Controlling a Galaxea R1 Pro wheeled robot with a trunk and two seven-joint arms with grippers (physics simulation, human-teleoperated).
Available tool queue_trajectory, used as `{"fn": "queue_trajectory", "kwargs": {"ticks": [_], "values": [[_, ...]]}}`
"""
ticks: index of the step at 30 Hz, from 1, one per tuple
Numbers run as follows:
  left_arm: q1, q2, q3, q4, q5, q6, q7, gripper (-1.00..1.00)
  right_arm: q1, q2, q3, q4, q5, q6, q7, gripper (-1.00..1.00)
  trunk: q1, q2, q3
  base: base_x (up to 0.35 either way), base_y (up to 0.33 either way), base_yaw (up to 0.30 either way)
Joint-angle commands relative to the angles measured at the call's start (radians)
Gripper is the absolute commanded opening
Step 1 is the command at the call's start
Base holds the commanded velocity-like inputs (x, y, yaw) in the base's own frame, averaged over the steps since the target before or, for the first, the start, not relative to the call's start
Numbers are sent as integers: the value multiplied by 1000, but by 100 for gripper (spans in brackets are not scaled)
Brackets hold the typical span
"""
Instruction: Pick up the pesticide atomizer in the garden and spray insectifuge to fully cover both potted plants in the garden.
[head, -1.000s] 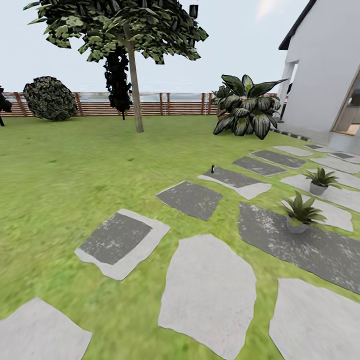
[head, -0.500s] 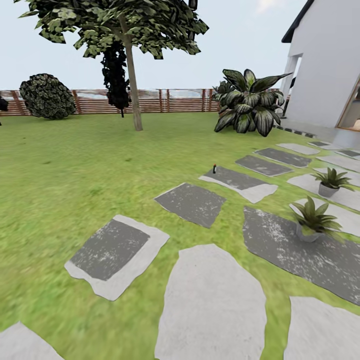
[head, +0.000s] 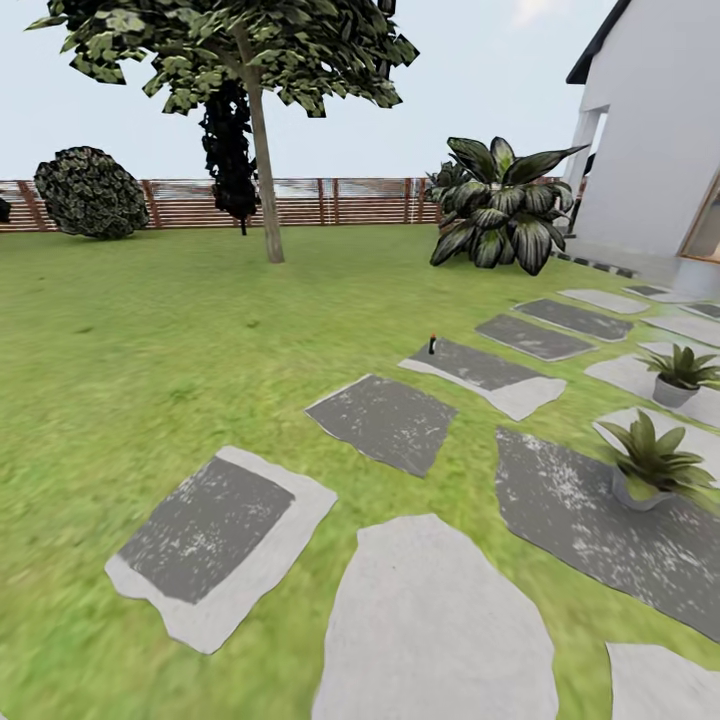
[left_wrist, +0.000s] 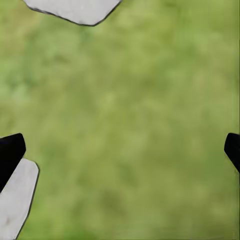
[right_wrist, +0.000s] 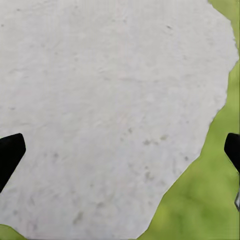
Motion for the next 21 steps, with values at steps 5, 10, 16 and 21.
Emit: {"fn": "queue_trajectory", "kwargs": {"ticks": [5,10,16,21], "values": [[-1,0,2,1,0,-3,0,100,0,0,1,1,1,-3,1,100,0,0,-1,340,0,0],[-1,0,2,1,0,-3,1,100,0,0,1,1,1,-3,1,100,0,0,-1,340,0,0],[-1,0,2,1,0,-3,1,100,0,0,2,1,1,-3,2,100,0,0,-1,340,0,0],[-1,0,2,1,0,-3,1,100,0,0,2,1,1,-3,2,100,0,0,-1,340,0,0]]}}
